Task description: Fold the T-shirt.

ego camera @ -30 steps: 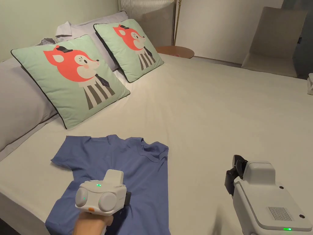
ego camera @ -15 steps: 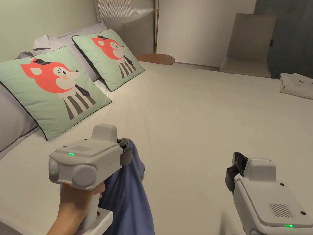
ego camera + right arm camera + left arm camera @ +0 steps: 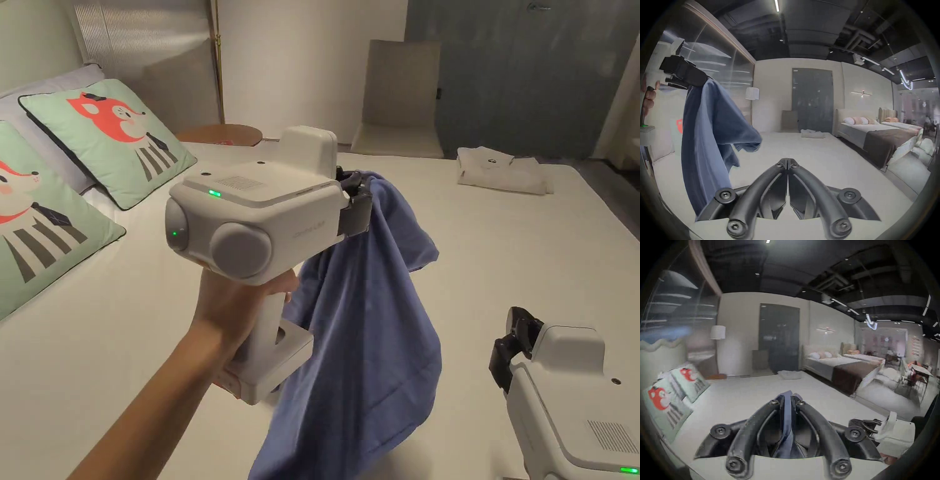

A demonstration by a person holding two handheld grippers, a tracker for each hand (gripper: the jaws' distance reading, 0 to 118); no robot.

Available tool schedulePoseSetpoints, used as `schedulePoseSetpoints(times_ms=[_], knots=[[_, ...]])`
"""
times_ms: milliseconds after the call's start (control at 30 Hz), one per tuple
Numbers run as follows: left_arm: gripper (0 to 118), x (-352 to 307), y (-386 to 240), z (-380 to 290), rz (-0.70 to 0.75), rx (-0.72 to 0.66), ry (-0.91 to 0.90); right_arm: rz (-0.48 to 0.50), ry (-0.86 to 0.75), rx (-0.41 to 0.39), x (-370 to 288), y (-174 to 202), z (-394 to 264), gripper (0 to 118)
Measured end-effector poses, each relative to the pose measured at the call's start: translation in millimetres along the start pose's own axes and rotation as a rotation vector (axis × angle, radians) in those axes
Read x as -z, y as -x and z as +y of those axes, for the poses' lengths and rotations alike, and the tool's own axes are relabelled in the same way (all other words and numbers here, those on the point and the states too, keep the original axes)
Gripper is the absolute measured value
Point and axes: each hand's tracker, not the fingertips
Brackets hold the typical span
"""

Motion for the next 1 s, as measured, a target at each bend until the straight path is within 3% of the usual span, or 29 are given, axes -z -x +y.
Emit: schedulePoseSetpoints(times_ms=[167,333,667,833,900,967,1000], knots=[[4,45,-37,-42,-0.157,-0.052,0.111,-0.096,0.009,0.005,-1,-47,-8,1],[4,83,-58,-111,-0.251,-0.096,0.304,-0.157,0.028,0.012,-16,-70,-13,1],[4,122,-65,-258,-0.149,-0.073,0.717,-0.165,0.071,0.005,-25,-70,-27,1],[11,114,-65,-258,-0.108,-0.104,0.642,-0.146,0.075,-0.005,-27,-62,-26,1],[46,109,-64,-248,-0.085,-0.115,0.622,-0.141,0.073,-0.012,-28,-59,-23,1],[99,98,-62,-229,-0.038,-0.111,0.561,-0.135,0.063,-0.016,-32,-55,-15,1],[110,92,-60,-221,-0.02,-0.112,0.517,-0.133,0.056,-0.016,-33,-53,-13,1]])
